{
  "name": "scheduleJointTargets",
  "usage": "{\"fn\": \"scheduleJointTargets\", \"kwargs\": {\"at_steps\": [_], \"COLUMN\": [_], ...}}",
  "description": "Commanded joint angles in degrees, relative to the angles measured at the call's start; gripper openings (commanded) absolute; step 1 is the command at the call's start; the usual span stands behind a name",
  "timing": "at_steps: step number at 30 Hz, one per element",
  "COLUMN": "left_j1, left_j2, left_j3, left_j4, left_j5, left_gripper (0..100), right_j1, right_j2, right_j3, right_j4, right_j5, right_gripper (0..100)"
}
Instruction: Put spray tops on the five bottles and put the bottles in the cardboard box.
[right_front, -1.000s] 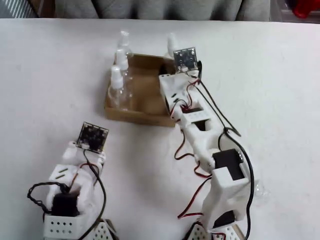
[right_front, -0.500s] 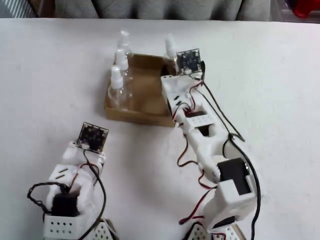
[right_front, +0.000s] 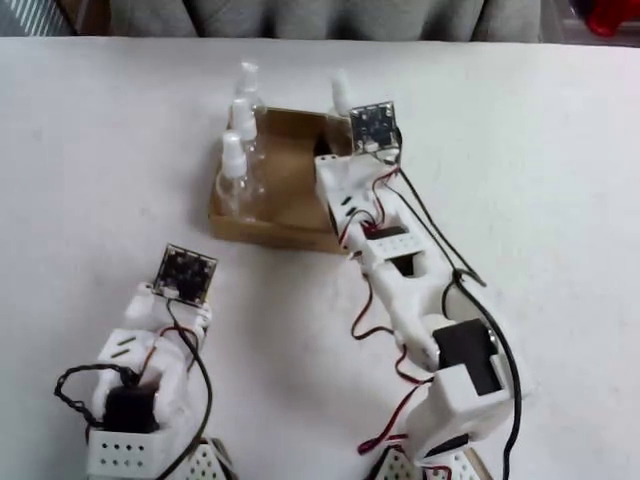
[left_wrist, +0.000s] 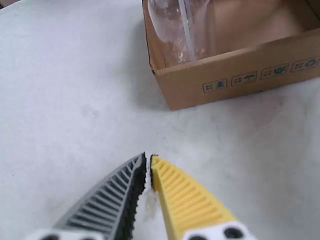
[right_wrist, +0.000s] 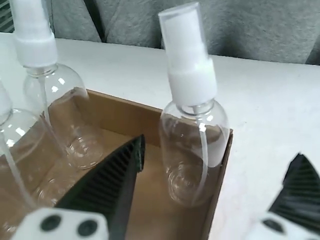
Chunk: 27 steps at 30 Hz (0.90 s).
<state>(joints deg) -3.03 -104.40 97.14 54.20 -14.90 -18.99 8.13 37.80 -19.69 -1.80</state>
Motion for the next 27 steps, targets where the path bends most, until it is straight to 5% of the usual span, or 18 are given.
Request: {"fn": "scheduleJointTargets", "kwargs": {"at_steps": [1, 6, 13, 22, 27], "left_j1": [0.40, 0.40, 0.40, 0.40, 0.40], "left_j2": [-0.31, -0.31, -0.31, -0.31, -0.31], "left_j3": [-0.09, -0.09, -0.09, -0.09, -0.09], "left_j4": [-1.93, -1.93, -1.93, -1.85, -1.67], "left_j5": [-0.70, -0.70, -0.70, -0.70, -0.70], "left_gripper": [2, 2, 2, 2, 2], "right_j1": [-0.57, -1.45, -1.80, 6.64, 15.16], "right_j2": [-6.02, -13.76, -26.95, -47.60, -57.80], "right_j3": [1.67, 6.07, 9.49, 14.33, 16.09], "right_j4": [-0.31, 0.75, 19.30, 46.55, 64.31], "right_j5": [-0.70, -0.35, 2.99, 3.43, 14.15], "right_gripper": [37.6, 37.6, 37.6, 37.6, 37.6]}}
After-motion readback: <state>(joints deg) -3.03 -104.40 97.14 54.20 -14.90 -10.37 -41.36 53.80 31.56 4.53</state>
